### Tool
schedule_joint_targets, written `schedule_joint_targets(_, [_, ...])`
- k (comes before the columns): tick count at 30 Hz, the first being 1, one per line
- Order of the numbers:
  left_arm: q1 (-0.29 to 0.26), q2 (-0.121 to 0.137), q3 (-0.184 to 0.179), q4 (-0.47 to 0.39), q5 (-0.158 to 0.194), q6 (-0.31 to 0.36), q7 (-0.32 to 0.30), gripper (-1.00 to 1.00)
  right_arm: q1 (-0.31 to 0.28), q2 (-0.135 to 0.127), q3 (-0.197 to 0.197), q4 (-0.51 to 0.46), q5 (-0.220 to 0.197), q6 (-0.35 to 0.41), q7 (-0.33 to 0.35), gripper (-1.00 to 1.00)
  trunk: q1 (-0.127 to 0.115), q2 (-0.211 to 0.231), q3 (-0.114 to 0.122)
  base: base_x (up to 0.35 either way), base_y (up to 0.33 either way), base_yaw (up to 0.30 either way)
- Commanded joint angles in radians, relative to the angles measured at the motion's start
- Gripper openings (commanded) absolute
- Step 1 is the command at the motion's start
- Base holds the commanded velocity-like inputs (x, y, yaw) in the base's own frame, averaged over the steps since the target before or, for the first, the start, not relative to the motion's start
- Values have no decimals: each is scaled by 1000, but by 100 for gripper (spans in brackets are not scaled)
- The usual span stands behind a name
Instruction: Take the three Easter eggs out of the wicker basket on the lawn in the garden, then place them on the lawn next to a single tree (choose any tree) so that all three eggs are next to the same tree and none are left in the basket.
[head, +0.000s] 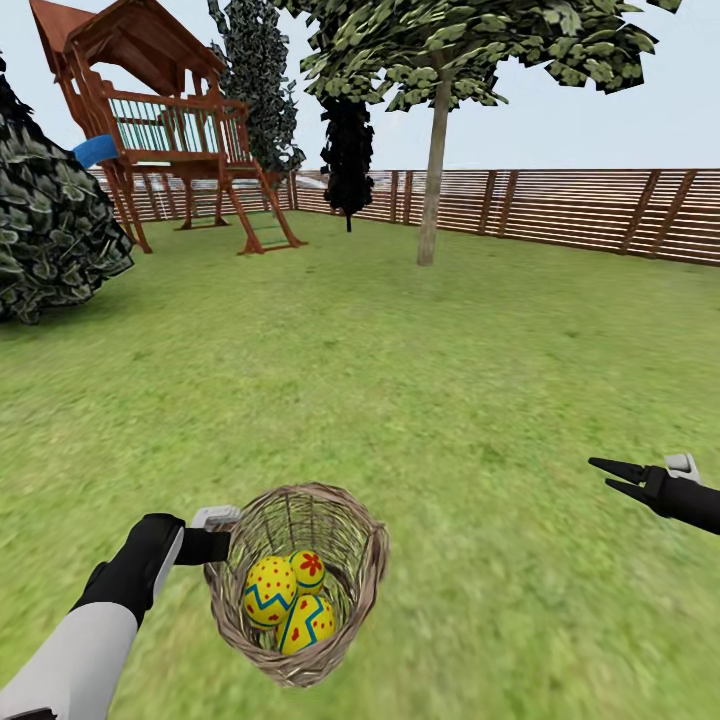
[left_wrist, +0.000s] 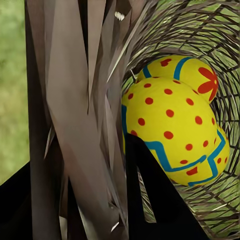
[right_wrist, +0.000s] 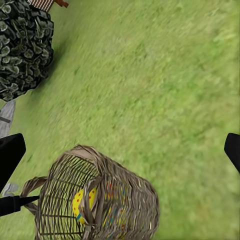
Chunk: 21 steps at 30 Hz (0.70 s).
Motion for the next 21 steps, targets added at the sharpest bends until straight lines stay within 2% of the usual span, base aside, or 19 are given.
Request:
schedule_joint_targets(1, [-1, -1, 3, -1, -1, 5, -8, -100, -1, 0, -1, 0, 3, 4, 5, 100, 0, -1, -1, 93, 0, 0])
schedule_joint_targets(6, [-1, -1, 3, -1, -1, 5, -8, -100, -1, 1, 0, 0, 3, 4, 5, 100, 0, -1, -1, 227, 0, 0])
schedule_joint_targets(21, [-1, 0, 3, -1, -1, 5, -8, -100, -1, 0, 0, 0, 3, 4, 5, 100, 0, -1, -1, 329, 0, 0])
